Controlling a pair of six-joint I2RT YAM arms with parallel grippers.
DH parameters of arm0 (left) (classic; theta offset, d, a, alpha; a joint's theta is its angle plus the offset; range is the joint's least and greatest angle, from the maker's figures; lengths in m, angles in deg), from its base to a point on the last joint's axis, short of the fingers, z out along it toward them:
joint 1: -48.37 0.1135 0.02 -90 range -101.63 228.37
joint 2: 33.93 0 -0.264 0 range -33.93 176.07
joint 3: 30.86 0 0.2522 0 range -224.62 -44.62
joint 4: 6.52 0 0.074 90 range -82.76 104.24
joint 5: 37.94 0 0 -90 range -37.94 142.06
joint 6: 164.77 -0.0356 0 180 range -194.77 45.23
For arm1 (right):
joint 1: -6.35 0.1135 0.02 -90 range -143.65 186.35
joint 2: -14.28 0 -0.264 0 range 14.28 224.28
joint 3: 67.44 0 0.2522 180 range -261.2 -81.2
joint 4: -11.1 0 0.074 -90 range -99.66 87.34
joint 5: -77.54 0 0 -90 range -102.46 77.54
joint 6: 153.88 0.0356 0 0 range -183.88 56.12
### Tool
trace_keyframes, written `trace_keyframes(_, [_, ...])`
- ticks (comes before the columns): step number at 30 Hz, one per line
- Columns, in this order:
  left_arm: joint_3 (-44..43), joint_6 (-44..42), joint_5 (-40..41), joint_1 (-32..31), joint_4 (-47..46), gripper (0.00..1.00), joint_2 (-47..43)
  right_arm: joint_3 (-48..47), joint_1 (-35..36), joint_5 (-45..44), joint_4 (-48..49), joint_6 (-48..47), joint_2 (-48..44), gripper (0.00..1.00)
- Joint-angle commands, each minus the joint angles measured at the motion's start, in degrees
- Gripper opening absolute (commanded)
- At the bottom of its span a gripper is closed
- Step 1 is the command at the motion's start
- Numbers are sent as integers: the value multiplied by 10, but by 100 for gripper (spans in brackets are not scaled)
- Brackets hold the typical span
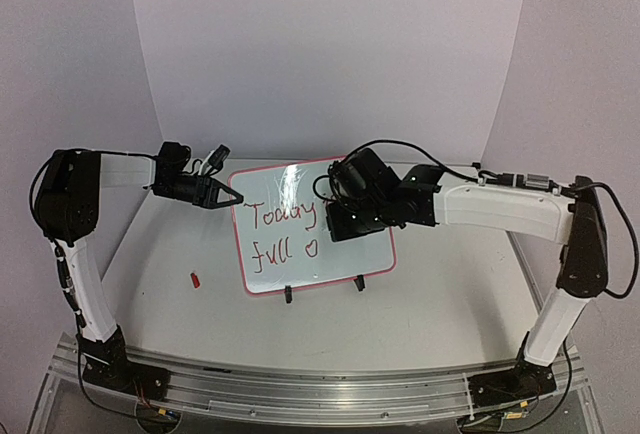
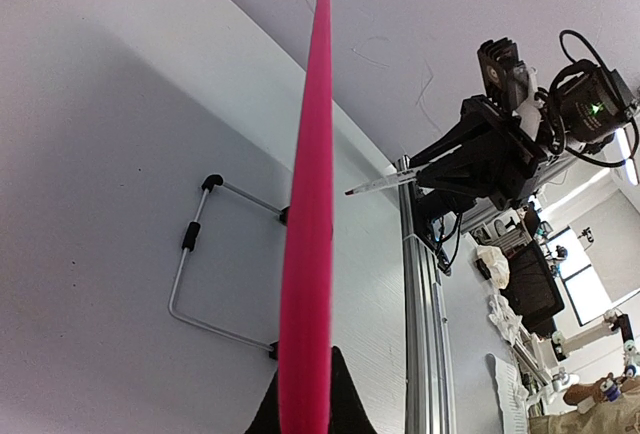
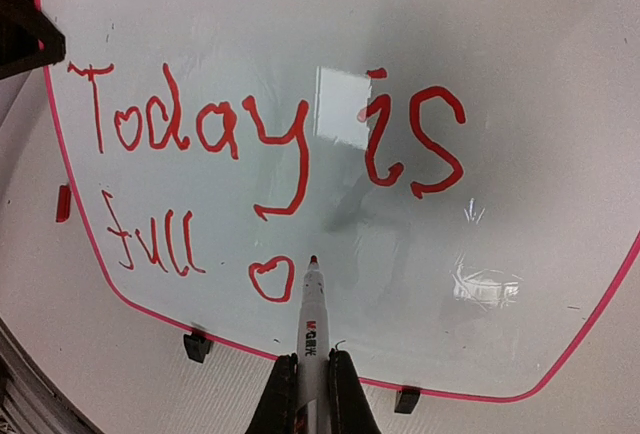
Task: Write a sentence on the whiteboard
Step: Write on the whiteboard with the whiteboard.
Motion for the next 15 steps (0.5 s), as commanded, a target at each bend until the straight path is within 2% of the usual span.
trace_keyframes(1, [-4,-48,55,-20,6,0,24,-16,-1,-17,8,3,18,0])
trace_keyframes(15, [-5,-52,54,-19,7,0,24,-35,-2,-32,9,-3,44,0])
